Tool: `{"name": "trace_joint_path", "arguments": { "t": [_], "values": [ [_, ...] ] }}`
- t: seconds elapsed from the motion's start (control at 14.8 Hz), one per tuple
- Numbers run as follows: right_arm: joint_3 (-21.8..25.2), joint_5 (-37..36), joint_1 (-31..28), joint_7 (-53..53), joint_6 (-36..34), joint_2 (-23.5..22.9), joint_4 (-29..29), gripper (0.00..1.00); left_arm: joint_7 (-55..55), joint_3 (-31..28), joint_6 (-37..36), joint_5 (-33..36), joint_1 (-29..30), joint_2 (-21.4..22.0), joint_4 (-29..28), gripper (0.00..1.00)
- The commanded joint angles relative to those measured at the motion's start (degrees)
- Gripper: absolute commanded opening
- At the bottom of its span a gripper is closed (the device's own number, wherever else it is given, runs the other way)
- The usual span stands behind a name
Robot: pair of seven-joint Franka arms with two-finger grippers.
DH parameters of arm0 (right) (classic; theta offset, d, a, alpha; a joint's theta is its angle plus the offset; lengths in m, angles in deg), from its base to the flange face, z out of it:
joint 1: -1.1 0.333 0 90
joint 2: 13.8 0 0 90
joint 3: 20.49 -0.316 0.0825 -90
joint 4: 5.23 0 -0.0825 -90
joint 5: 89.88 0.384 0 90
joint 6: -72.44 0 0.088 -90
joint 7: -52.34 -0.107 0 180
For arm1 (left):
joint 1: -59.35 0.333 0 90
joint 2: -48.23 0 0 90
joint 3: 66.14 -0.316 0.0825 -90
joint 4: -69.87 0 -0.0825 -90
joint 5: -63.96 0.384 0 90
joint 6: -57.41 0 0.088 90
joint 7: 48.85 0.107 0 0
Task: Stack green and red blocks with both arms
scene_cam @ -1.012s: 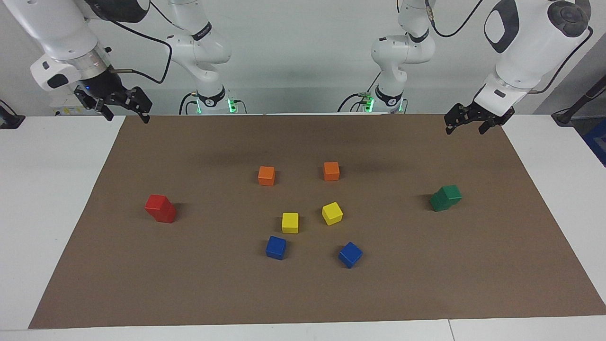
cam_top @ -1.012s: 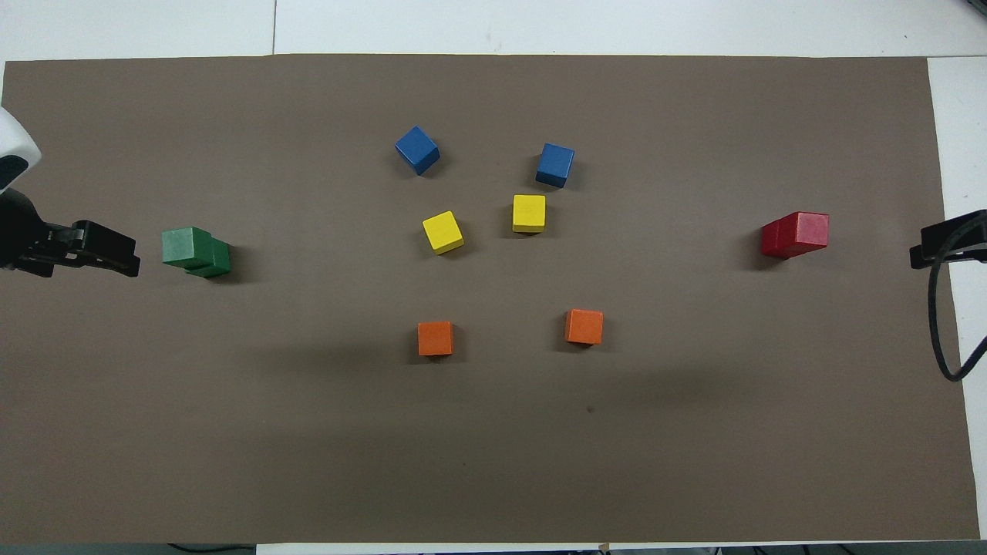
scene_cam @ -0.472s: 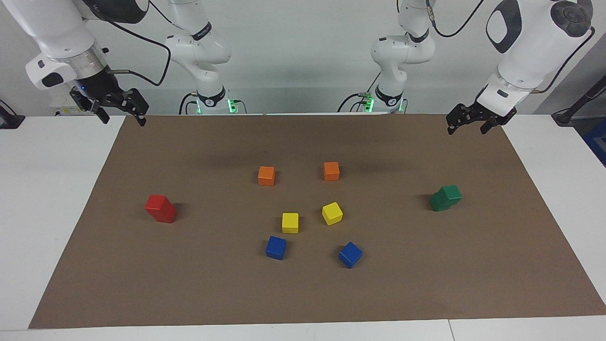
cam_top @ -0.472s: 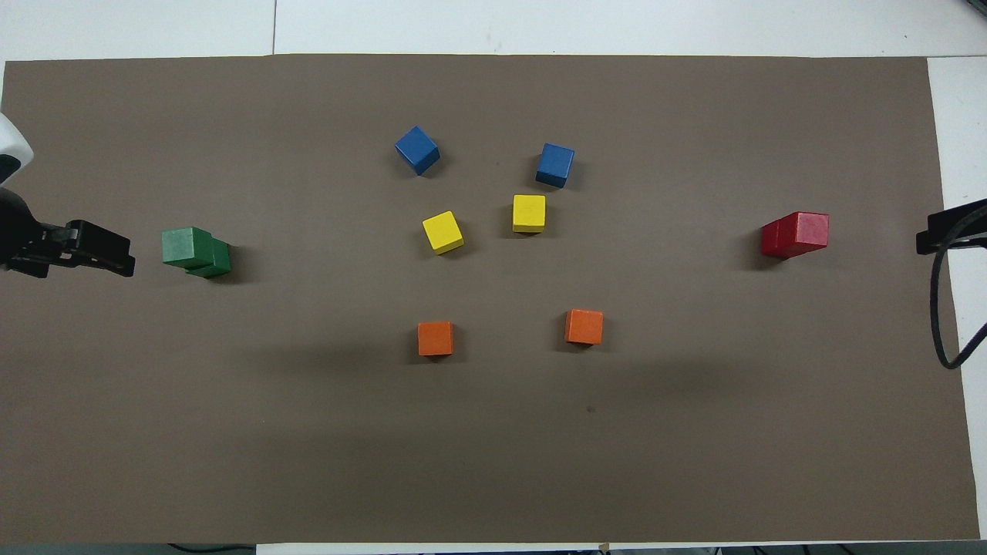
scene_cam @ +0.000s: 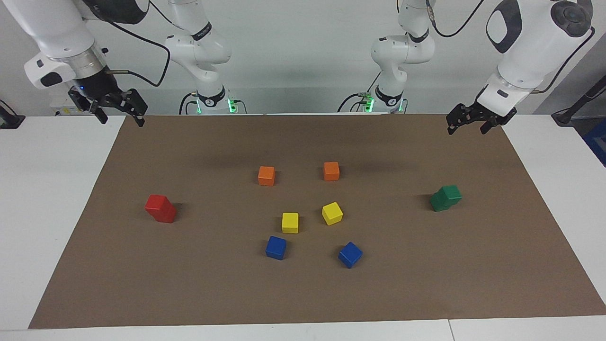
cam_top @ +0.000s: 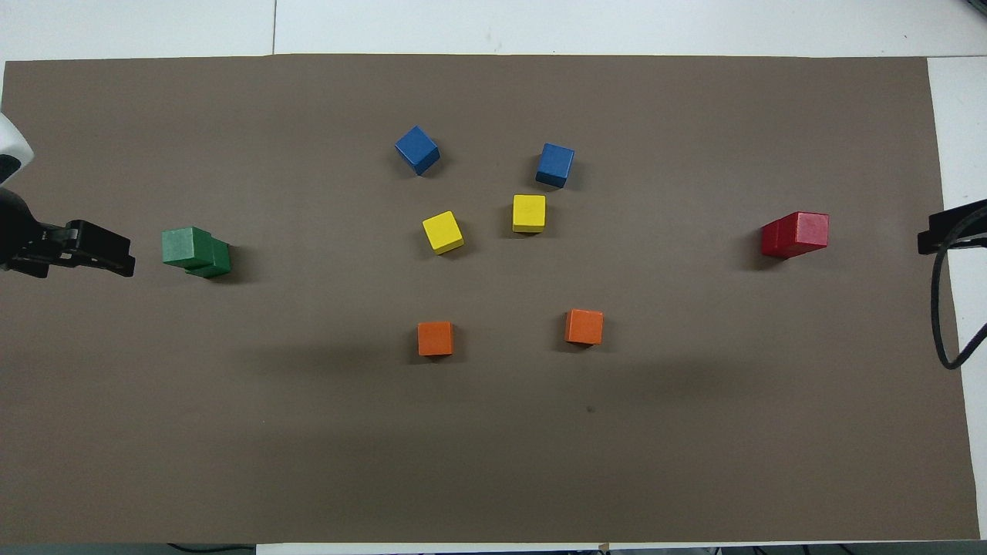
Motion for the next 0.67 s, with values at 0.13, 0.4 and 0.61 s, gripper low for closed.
{"name": "trace_joint_path", "arguments": {
  "t": [0.13, 0.4, 0.61],
  "values": [
    [-1.26, -0.53, -1.53, 0.78, 0.86, 1.63, -1.97, 1.00, -0.26, 0.35, 0.09, 0.92, -0.81, 1.32, -1.24, 1.00],
    [-1.26, -0.45, -1.53, 0.78, 0.69, 1.81, -1.97, 1.00, -0.17, 0.44, 1.58, 0.92, -0.99, 1.06, -0.80, 1.00],
    [-1.26, -0.45, -1.53, 0.78, 0.60, 1.90, -1.97, 1.00, 0.09, 0.44, 2.19, 0.83, -0.91, 1.06, -0.88, 1.00]
  ]
}}
